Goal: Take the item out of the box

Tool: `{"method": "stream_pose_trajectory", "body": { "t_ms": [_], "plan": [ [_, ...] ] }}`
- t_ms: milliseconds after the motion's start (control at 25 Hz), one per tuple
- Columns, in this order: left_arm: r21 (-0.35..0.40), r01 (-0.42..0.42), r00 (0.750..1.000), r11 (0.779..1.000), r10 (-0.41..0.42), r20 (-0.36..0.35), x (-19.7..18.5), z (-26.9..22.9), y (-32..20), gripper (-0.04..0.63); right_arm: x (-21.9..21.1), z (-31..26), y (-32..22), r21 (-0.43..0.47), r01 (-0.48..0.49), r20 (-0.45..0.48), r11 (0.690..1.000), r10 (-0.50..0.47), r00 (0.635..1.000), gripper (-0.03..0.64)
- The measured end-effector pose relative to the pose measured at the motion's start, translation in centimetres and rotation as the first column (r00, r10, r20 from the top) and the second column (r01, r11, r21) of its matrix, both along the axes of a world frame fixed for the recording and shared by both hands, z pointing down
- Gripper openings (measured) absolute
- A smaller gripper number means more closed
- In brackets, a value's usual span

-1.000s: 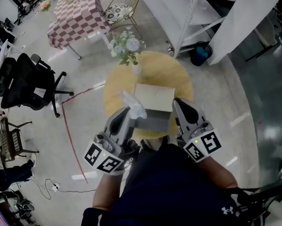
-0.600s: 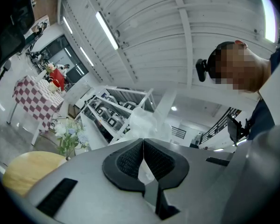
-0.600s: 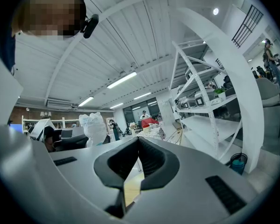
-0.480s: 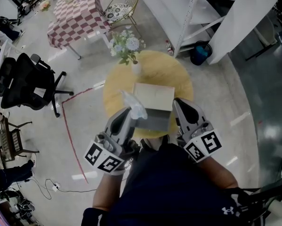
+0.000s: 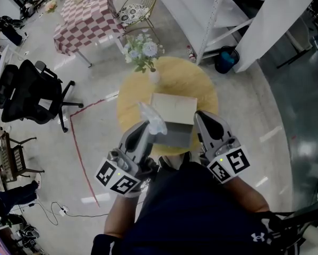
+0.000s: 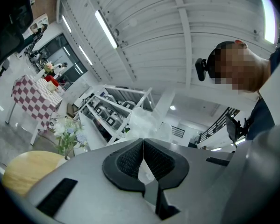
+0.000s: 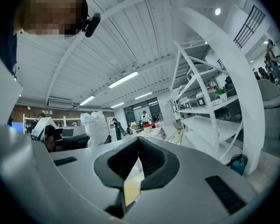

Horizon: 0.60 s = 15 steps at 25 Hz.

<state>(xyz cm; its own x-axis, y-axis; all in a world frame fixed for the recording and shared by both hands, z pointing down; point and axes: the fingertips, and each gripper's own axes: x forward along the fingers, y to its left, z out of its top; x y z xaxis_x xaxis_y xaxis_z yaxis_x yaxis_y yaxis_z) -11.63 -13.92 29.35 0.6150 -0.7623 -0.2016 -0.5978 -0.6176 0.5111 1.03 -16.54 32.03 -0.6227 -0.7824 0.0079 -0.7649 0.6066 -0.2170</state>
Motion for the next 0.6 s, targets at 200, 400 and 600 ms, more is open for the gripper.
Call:
{"method": "stream_pose_trajectory", "body": {
  "t_ms": [200, 400, 600],
  "plan": [
    [0.000, -0.003, 1.000, 1.000, 0.003, -0.001, -0.08, 0.12, 0.08, 0.018, -0.04, 0.18, 0.03, -0.002, 0.000, 0.001, 1.000, 0.000, 1.000, 0.011],
    [0.008, -0.009, 1.000, 1.000, 0.009, -0.002, -0.13, -0.29, 0.26, 0.018, -0.19, 0.09, 0.13, -0.007, 0.000, 0.004, 1.000, 0.000, 1.000, 0.012],
    [0.009, -0.011, 1.000, 1.000, 0.011, 0.000, -0.02, -0.17, 0.18, 0.018, -0.03, 0.22, 0.13, -0.007, -0.004, 0.004, 1.000, 0.004, 1.000, 0.012]
  ]
}}
